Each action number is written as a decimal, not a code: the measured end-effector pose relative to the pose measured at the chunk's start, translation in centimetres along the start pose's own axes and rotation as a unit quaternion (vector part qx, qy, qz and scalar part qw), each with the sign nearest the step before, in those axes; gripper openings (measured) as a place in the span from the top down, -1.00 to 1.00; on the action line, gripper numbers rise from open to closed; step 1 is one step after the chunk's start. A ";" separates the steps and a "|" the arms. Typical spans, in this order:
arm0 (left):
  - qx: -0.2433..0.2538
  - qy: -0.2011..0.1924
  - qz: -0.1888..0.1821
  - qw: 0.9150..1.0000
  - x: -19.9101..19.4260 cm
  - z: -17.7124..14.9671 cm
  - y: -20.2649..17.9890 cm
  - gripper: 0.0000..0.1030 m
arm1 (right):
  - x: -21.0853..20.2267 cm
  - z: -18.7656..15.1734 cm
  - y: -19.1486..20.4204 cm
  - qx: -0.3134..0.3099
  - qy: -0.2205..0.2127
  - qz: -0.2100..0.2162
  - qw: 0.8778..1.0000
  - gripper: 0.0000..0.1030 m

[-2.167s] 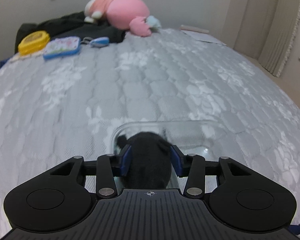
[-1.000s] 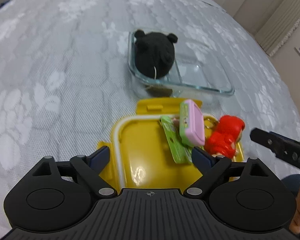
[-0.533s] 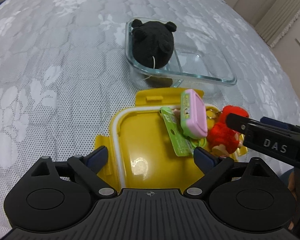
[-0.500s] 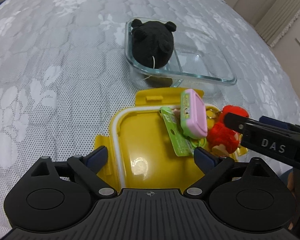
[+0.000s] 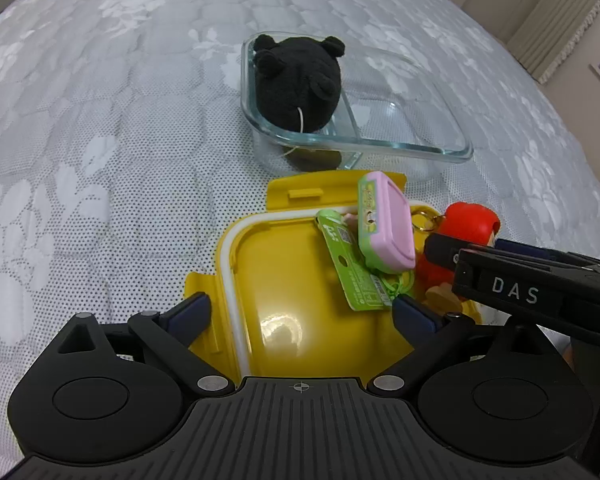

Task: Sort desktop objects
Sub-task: 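Grasp the red hooded doll with the right tool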

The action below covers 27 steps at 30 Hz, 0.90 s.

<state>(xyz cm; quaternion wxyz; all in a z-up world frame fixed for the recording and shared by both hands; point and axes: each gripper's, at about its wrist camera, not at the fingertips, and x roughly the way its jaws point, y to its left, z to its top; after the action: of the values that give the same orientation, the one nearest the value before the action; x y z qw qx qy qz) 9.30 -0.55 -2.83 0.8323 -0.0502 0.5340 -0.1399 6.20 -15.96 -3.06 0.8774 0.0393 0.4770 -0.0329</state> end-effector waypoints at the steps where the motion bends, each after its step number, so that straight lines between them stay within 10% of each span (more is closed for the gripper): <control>1: -0.001 0.000 -0.001 1.000 0.0 0.0 0.0 -0.95 | 0.1 0.0 0.0 0.002 0.002 0.002 1.000 -0.31; 25: -0.003 0.001 -0.007 1.000 0.1 0.0 -0.1 -1.00 | -3.6 1.5 -0.6 -0.013 -0.041 0.038 0.998 0.07; 26: -0.003 0.002 -0.008 1.000 0.1 0.0 0.0 -1.00 | -3.9 1.7 -0.6 -0.015 -0.043 0.040 0.998 0.16; 27: 0.001 0.002 -0.009 1.000 0.1 0.1 0.3 -1.00 | -4.1 1.8 -0.7 -0.016 -0.046 0.041 0.998 0.69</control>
<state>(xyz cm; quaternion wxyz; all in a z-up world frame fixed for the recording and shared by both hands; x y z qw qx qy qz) 9.45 -0.34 -2.96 0.8298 -0.0536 0.5354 -0.1482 5.42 -16.71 1.37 0.8994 0.0430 0.4349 0.0089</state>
